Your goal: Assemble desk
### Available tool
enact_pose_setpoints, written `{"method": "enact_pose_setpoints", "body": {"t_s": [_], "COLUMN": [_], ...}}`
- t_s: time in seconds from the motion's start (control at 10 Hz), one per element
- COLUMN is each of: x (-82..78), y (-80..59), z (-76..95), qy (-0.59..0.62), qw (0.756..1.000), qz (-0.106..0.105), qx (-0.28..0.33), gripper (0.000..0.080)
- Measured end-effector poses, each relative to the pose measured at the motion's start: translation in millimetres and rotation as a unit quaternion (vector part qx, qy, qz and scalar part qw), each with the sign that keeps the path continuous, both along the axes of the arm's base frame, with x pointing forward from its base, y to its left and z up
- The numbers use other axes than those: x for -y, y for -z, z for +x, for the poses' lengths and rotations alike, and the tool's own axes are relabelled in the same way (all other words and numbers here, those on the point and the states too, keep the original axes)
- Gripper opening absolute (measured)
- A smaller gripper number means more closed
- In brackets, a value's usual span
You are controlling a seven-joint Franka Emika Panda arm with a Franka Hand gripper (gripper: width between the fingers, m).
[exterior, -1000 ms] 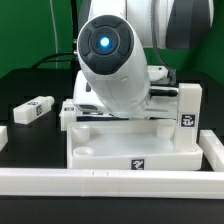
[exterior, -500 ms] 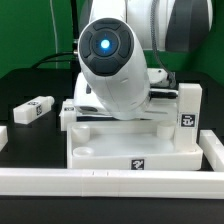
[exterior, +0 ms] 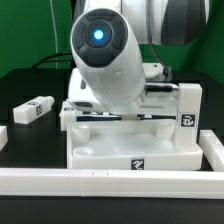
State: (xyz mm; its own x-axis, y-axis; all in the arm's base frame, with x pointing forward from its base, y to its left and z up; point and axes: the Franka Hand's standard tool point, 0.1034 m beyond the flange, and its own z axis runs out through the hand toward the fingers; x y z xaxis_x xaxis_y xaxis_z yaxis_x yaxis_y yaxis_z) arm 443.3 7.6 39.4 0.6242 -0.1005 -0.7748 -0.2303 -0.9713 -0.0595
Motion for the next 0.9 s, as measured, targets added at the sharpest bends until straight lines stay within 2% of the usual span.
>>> {"method": "enact_pose_setpoints", "body": {"t_s": [0.2, 0.3, 0.4, 0.5, 0.7, 0.8, 0.9], "x": [10.9, 13.6, 10.9, 10.7, 11.6, 13.7, 17.8], "y": [-34.3, -44.6, -40.7, -29.1, -29.9, -33.6, -49.5], "z": [13.8, 23.4, 25.2, 22.9, 30.4, 37.9, 45.9], "qy": [-0.028, -0.042, -0.045, -0.038, -0.038, -0.044, -0.047], "qw": [1.0, 0.999, 0.999, 0.999, 0.999, 0.997, 0.995], "qz": [0.002, 0.005, 0.004, -0.002, -0.006, -0.002, 0.003], "qx": [0.001, 0.004, 0.006, 0.01, 0.031, 0.063, 0.089], "gripper": [0.0288, 0.0288, 0.0288, 0.0288, 0.0288, 0.0288, 0.0288]}}
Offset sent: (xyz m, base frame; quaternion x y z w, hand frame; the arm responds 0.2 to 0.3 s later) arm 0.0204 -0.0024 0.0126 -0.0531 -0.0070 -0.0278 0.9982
